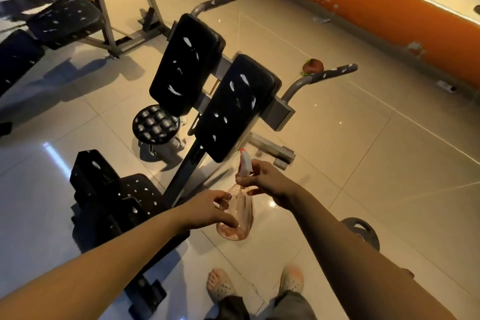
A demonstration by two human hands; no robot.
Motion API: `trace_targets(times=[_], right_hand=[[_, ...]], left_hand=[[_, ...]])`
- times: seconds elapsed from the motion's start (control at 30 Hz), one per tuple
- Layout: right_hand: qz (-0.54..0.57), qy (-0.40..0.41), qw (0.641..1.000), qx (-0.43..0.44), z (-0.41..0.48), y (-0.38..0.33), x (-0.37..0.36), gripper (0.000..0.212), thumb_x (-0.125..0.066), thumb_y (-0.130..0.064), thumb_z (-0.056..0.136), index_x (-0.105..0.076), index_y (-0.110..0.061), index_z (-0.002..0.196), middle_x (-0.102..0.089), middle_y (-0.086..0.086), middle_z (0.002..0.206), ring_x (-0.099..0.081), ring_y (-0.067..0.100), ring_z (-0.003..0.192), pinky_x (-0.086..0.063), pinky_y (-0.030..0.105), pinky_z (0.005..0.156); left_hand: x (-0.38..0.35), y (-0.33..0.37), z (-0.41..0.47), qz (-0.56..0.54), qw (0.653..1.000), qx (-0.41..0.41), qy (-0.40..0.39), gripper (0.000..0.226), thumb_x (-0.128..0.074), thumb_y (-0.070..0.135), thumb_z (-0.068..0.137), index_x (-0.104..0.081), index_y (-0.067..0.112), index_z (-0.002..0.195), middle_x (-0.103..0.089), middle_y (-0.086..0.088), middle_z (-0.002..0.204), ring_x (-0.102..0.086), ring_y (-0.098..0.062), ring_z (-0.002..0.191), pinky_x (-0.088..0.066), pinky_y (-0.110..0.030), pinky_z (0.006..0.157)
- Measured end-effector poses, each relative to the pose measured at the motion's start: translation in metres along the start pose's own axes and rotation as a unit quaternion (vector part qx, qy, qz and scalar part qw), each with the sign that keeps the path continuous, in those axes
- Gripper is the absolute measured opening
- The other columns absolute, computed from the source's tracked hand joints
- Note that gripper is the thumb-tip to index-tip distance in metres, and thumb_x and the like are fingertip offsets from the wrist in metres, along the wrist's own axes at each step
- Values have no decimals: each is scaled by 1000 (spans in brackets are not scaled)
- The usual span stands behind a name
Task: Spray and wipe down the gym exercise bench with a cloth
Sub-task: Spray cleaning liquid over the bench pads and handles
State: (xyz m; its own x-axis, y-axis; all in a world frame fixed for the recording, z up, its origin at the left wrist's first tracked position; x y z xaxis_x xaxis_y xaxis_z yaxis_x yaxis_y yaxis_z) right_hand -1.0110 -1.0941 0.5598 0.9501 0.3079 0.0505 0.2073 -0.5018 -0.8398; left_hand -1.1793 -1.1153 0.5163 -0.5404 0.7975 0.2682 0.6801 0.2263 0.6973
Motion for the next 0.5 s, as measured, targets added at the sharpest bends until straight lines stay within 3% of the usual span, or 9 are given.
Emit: trace_targets(times=[0.1, 0.23, 0.37, 0.5], right_hand=[[-4, -12, 1000, -12, 2, 11, -20, 32, -68, -16, 97, -53, -13, 125, -63, 5, 110, -65, 16, 96, -56, 22, 76], [-5, -7, 999, -46, 7, 25, -40, 31, -71, -19, 95, -55, -16, 121, -64, 12, 115, -67, 21, 98, -58, 24, 72], [-3, -18, 999, -39, 5, 11, -46, 44, -70, -17, 95, -51, -12, 134, -62, 8, 116, -65, 19, 102, -57, 28, 79], [-7, 25, 1000, 16, 3, -23, -27, 38, -72, -19, 94, -56, -12, 128, -64, 13, 118, -67, 26, 106, -60, 39, 91]], left_hand=[[-4, -23, -11, -23, 999, 21, -6, 75, -87, 50, 64, -62, 27, 131, -67, 7, 120, -66, -14, 110, -55, -32, 99], [-7, -31, -28, -37, 997, 41, -46, 51, -83, 37, 78, -65, 26, 123, -70, 3, 119, -67, -16, 113, -53, -31, 102], [6, -29, -34, -11, 999, 38, -37, 68, -86, 44, 70, -61, 27, 130, -69, 6, 120, -67, -14, 111, -53, -39, 105], [31, -1, -34, -33, 999, 7, -5, 66, -86, 38, 70, -62, 27, 131, -72, 6, 117, -68, -14, 112, -53, -41, 106]])
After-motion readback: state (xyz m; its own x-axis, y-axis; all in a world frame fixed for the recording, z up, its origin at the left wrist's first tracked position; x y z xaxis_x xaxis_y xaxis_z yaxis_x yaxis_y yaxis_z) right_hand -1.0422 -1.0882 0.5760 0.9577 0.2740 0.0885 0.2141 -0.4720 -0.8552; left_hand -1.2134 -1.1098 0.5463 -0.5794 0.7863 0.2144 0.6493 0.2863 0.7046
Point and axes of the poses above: each hand's wrist, its own z-axis towards the middle knuckle, its own x-axis out of the back of the hand, y = z × x, the point moved 7 cm from there along z, towards the middle knuckle
